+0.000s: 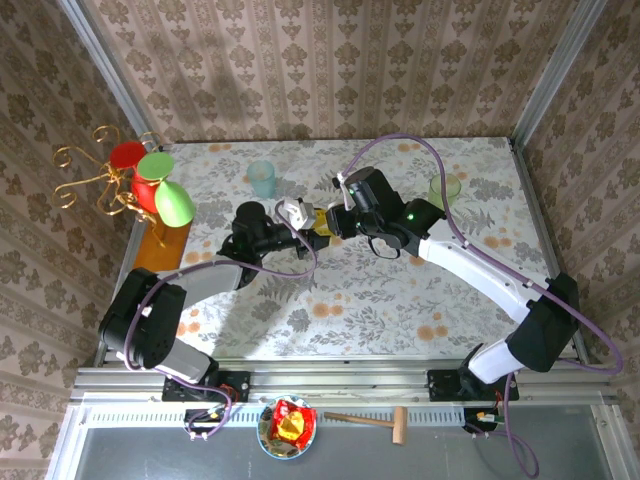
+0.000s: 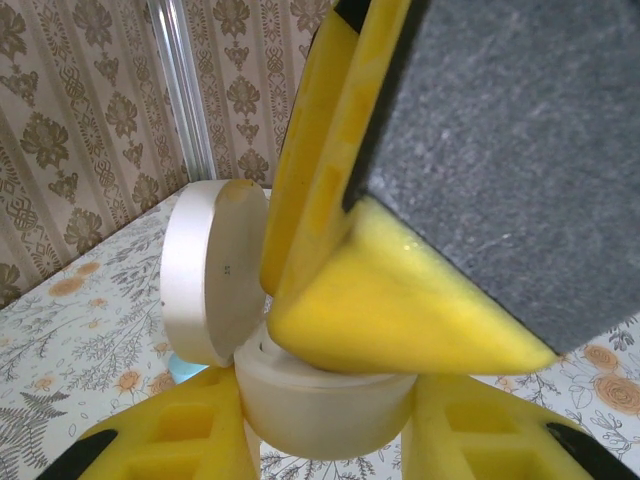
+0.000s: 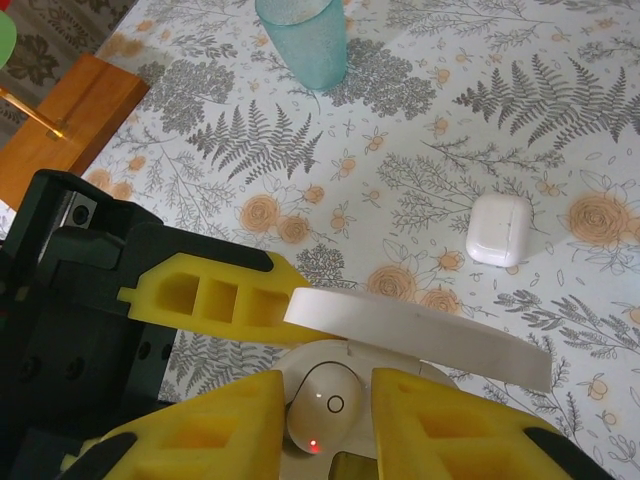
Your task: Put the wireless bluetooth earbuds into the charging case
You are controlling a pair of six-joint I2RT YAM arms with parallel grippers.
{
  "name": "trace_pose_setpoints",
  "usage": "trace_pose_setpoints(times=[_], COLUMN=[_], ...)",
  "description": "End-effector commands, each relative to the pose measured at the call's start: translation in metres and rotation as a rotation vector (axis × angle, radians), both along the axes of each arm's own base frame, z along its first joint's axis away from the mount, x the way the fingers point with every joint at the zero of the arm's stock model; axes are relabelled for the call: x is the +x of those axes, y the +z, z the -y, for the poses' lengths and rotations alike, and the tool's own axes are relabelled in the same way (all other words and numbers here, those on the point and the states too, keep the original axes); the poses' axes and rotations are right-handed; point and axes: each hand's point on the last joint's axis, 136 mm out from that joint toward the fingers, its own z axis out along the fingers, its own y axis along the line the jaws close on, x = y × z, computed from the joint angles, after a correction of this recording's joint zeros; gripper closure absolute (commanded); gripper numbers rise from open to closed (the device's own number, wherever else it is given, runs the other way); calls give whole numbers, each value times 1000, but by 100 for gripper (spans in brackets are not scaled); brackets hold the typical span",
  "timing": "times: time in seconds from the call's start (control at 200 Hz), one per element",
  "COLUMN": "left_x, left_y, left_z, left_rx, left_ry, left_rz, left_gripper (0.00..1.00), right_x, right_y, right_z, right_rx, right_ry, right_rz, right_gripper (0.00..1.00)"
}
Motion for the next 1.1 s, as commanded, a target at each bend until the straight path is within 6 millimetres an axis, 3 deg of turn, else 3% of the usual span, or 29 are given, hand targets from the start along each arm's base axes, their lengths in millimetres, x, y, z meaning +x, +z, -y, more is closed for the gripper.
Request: trace_pose_setpoints(times=[0.0, 0.295, 0.31, 0.415, 0.565, 0.665, 0.78, 0.815, 1.095], left_x=[-2, -2, -2, -4, -14, -19, -23, -25, -13], left_y=[19, 19, 18, 17, 16, 17, 18, 18, 22], left_z=[0, -2, -2, -3, -4, -5, -5, -5, -7], left_rx=[-40, -44, -43, -39, -26, -26, -27, -27, -33], left_ry=[-1, 0, 0, -5, -50, -65, -78, -83, -20], left_rz=[44, 57, 56, 59, 90, 103, 109, 109, 106], left_gripper=[74, 74, 74, 74, 73, 73, 73, 73, 73], right_x=[-3, -7, -11, -17, -9, 6, 14, 21, 3], right_y=[5, 22, 33, 50, 59, 56, 52, 41, 21], right_z=[0, 13, 16, 21, 37, 47, 45, 41, 36], right_rx=[15, 57, 77, 125, 176, 217, 215, 194, 121], right_ry=[11, -10, -8, 14, -37, -88, -91, -90, 23], right_rz=[13, 66, 91, 143, 148, 88, 1, -33, -124], right_gripper=[69, 55, 54, 46, 42, 41, 41, 41, 37])
